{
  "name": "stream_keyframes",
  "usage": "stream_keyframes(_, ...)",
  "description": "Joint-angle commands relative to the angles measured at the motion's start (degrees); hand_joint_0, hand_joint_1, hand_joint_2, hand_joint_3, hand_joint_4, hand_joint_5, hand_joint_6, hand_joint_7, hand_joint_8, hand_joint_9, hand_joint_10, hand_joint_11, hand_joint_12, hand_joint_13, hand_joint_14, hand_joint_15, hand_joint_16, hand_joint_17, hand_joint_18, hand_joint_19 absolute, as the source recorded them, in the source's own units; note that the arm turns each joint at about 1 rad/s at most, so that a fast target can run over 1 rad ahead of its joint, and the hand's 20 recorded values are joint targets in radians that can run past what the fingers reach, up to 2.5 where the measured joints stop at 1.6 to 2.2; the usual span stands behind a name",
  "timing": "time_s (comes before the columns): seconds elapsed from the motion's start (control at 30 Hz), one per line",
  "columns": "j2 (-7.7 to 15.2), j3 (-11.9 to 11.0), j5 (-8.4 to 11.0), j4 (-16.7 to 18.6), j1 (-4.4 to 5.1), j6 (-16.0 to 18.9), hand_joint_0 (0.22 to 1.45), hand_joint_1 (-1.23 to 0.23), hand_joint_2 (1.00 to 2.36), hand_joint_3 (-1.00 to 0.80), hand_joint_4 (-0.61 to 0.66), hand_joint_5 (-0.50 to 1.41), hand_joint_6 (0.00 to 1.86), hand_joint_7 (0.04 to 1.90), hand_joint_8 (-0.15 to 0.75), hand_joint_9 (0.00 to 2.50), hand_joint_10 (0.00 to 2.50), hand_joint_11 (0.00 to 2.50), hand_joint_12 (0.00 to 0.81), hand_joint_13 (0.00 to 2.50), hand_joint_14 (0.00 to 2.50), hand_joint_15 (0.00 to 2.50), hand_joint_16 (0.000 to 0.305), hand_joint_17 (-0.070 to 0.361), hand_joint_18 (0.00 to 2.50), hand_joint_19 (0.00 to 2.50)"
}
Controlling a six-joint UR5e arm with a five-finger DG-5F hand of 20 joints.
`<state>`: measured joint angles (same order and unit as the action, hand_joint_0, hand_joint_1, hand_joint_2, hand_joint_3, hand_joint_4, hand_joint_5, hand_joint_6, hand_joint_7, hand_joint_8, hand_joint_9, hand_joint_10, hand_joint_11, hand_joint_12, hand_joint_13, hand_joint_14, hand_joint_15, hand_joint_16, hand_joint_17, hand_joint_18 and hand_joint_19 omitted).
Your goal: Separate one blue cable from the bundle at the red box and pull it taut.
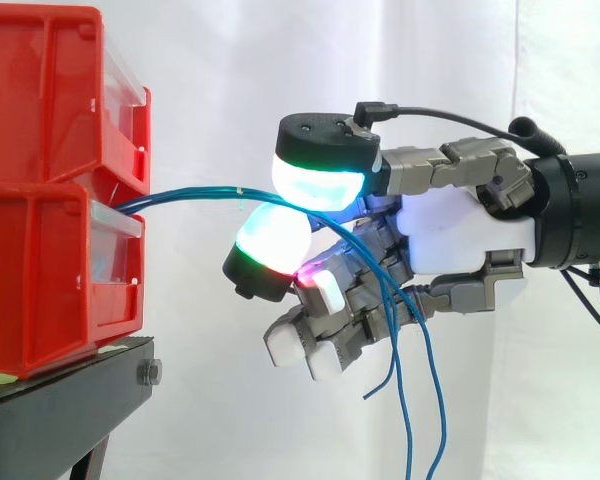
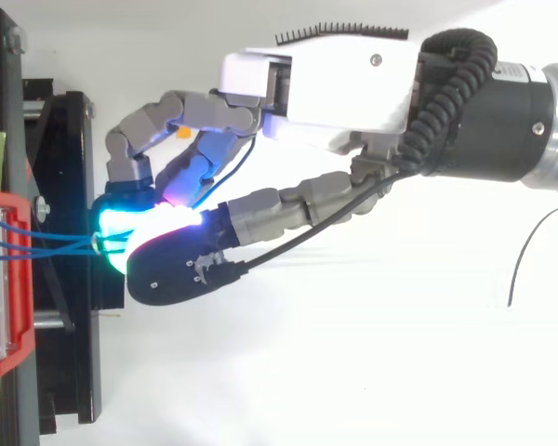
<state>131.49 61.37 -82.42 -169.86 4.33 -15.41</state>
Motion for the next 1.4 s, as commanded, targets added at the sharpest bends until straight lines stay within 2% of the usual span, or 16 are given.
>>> stream_keyframes(0.0, 0.0, -0.1, 0.07, -0.2, -0.02, 0.0, 0.58, -0.65, 1.02, -0.02, 0.15, -0.15, 0.81, 1.08, 0.343, 0.98, 0.02, 0.95, 0.373, 0.74, 0.02, 0.47, 0.045, 0.101, 0.61, 0.58)
stream_keyframes(0.23, 0.0, -0.1, 0.07, -0.2, -0.02, 0.1, 0.59, -0.72, 1.02, -0.03, 0.17, -0.16, 0.83, 1.09, 0.344, 0.97, 0.02, 1.02, 0.373, 0.73, 0.02, 0.49, 0.044, 0.098, 0.61, 0.61)
stream_keyframes(0.5, 0.0, -0.6, -0.28, -0.6, -0.11, 0.1, 0.61, -0.78, 1.02, -0.07, 0.10, -0.18, 0.85, 1.05, 0.317, 0.93, 0.03, 1.09, 0.353, 0.72, 0.02, 0.52, 0.040, 0.089, 0.58, 0.62)
stream_keyframes(0.77, -0.1, -0.9, -0.46, -2.1, -0.11, 0.1, 0.63, -0.83, 1.02, -0.14, 0.09, -0.19, 0.87, 0.98, 0.313, 0.91, 0.02, 1.15, 0.352, 0.71, 0.02, 0.54, 0.040, 0.089, 0.58, 0.61)
stream_keyframes(0.87, -0.1, -1.1, -0.46, -2.1, -0.20, 0.1, 0.64, -0.83, 1.02, -0.18, 0.09, -0.19, 0.87, 0.95, 0.307, 0.91, 0.02, 1.15, 0.351, 0.71, 0.02, 0.54, 0.040, 0.089, 0.59, 0.60)
stream_keyframes(1.03, -0.1, -1.3, -0.46, -2.2, -0.11, 0.1, 0.66, -0.86, 1.01, -0.41, 0.12, -0.20, 0.89, 1.00, 0.308, 0.91, 0.02, 1.16, 0.353, 0.72, 0.02, 0.53, 0.039, 0.089, 0.60, 0.60)
stream_keyframes(1.1, -0.1, -1.6, -0.46, -2.5, -0.11, 0.1, 0.65, -0.85, 1.00, -0.49, 0.13, -0.20, 0.90, 1.02, 0.310, 0.92, 0.02, 1.17, 0.351, 0.72, 0.02, 0.54, 0.039, 0.089, 0.60, 0.60)
stream_keyframes(1.37, -0.1, -1.8, -0.46, -2.8, -0.20, 0.1, 0.56, -0.73, 1.00, -0.50, 0.12, -0.19, 0.89, 1.00, 0.317, 0.97, 0.02, 1.18, 0.357, 0.75, 0.02, 0.54, 0.041, 0.092, 0.63, 0.62)
